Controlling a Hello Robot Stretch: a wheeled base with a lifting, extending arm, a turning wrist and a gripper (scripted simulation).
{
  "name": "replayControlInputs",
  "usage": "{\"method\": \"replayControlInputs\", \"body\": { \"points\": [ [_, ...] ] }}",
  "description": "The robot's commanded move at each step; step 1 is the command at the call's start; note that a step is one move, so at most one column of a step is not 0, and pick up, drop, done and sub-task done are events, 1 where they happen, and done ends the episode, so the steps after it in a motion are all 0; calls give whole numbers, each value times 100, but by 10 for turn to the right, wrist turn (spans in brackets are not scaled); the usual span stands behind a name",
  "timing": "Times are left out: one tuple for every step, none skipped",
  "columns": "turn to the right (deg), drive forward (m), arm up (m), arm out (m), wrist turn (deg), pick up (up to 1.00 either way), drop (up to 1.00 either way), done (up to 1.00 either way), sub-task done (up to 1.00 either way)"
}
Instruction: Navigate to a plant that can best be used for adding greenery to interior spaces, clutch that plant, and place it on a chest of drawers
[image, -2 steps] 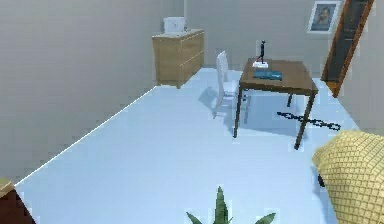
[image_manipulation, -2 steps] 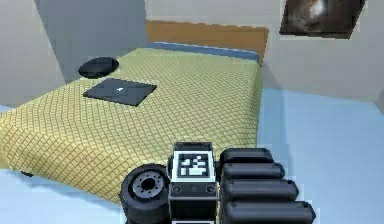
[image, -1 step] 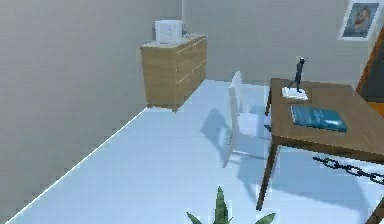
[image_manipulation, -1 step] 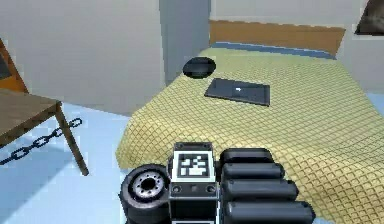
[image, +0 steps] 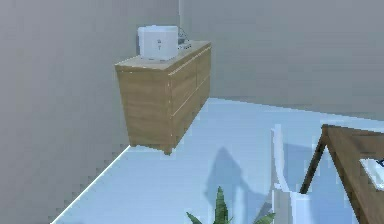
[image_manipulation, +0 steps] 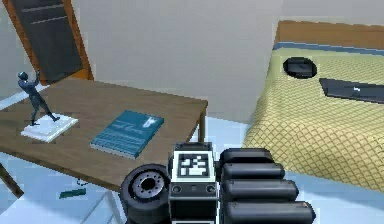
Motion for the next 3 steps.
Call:
{"method": "replayControlInputs", "body": {
  "points": [
    [-60, 0, 0, 0, 0, 0, 0, 0, 0],
    [0, 50, 0, 0, 0, 0, 0, 0, 0],
    [180, 0, 0, 0, 0, 0, 0, 0, 0]
  ]
}}
